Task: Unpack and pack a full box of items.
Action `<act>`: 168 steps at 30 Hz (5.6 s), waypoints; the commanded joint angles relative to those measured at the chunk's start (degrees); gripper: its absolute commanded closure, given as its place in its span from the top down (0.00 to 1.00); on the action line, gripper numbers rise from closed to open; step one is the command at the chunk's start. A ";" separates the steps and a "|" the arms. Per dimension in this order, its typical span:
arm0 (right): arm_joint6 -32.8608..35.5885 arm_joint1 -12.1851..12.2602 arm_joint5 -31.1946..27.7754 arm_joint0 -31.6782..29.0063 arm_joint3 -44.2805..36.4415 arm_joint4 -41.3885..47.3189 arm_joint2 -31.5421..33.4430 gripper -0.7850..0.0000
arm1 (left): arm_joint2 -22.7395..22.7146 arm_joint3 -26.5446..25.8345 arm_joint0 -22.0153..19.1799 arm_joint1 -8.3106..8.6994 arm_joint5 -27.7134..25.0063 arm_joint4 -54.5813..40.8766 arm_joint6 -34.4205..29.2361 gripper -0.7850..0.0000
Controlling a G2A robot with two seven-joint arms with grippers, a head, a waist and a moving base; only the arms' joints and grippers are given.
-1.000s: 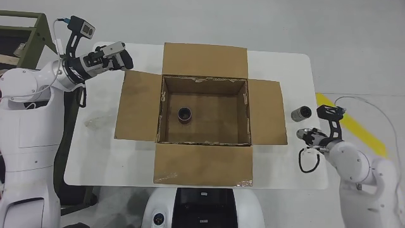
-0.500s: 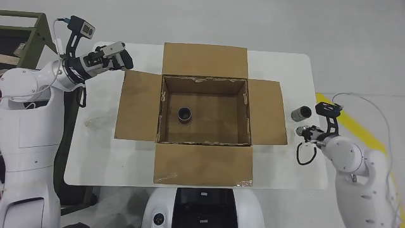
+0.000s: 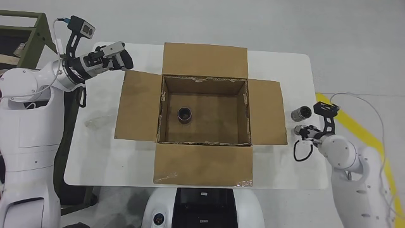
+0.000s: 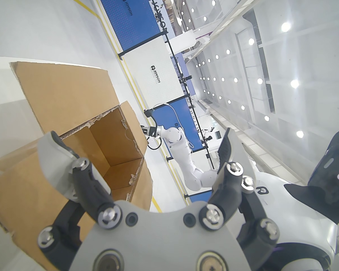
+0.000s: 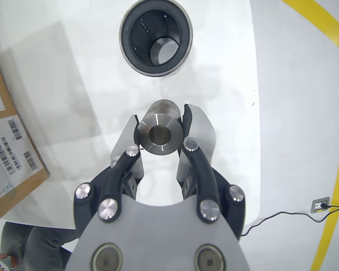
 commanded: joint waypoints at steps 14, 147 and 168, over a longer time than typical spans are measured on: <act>-1.24 0.24 1.31 1.83 3.07 -0.32 -1.38 0.11 | 0.00 0.00 0.00 0.00 0.00 0.00 0.00 1.00; -3.84 -12.74 -17.39 46.22 24.54 7.76 -63.42 1.00 | 0.00 0.00 0.00 0.00 0.00 0.00 0.00 1.00; -5.22 -15.40 -18.36 48.25 31.79 8.04 -63.73 0.00 | 0.00 0.00 0.00 0.00 0.00 0.00 0.00 1.00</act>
